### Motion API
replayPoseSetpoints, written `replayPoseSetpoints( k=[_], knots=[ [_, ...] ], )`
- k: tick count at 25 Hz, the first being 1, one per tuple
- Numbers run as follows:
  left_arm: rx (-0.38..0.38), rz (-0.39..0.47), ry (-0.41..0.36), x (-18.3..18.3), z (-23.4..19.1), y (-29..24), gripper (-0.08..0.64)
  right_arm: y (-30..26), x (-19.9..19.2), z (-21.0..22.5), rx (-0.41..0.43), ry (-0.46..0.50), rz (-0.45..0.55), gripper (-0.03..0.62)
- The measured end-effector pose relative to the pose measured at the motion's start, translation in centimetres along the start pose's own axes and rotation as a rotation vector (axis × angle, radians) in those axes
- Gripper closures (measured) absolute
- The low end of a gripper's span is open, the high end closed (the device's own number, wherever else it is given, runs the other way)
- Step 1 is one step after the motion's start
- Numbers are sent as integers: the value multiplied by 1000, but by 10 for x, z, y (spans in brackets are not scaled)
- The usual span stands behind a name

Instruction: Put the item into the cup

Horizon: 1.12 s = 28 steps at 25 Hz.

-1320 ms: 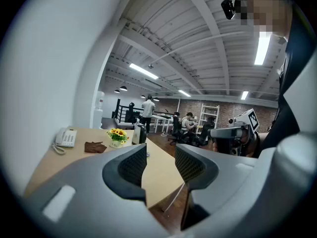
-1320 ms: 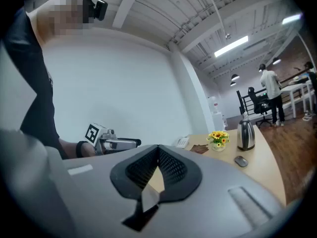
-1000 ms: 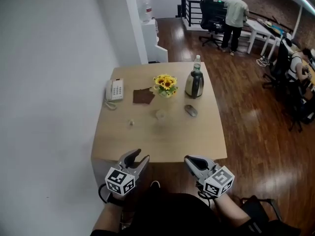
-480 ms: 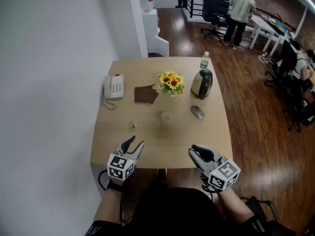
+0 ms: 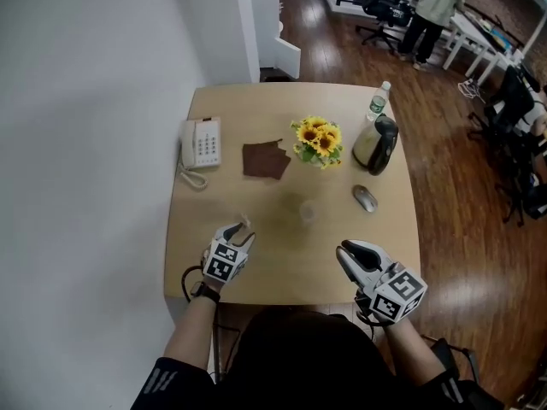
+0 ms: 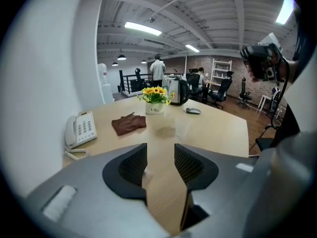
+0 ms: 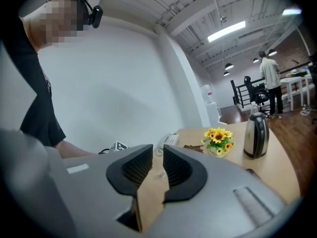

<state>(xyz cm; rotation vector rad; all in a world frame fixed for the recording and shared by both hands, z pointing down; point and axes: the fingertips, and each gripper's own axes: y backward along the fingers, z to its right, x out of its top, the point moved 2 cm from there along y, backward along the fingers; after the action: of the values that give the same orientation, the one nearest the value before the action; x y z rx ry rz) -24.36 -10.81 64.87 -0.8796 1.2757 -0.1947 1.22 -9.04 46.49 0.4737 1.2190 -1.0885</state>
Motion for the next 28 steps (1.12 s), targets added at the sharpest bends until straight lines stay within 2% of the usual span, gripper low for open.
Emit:
replayPoseSetpoints(
  k=[5, 13, 17, 22, 25, 28],
  knots=[
    [8, -147, -41, -32, -30, -43, 416, -31, 3, 7, 22, -16, -22, 517],
    [32, -303, -61, -68, -47, -83, 459, -47, -3, 23, 65, -44, -67, 517],
    [46, -328, -73, -73, -49, -91, 482, -47, -4, 31, 69, -67, -73, 517],
    [79, -327, -76, -73, -51, -93, 561, -41, -7, 38, 70, -77, -86, 517],
    [90, -293, -88, -63, -51, -91, 563, -37, -6, 46, 62, -90, -79, 517],
    [98, -234, -110, -36, -49, -86, 563, -34, -2, 51, 56, -97, -66, 517]
  ],
)
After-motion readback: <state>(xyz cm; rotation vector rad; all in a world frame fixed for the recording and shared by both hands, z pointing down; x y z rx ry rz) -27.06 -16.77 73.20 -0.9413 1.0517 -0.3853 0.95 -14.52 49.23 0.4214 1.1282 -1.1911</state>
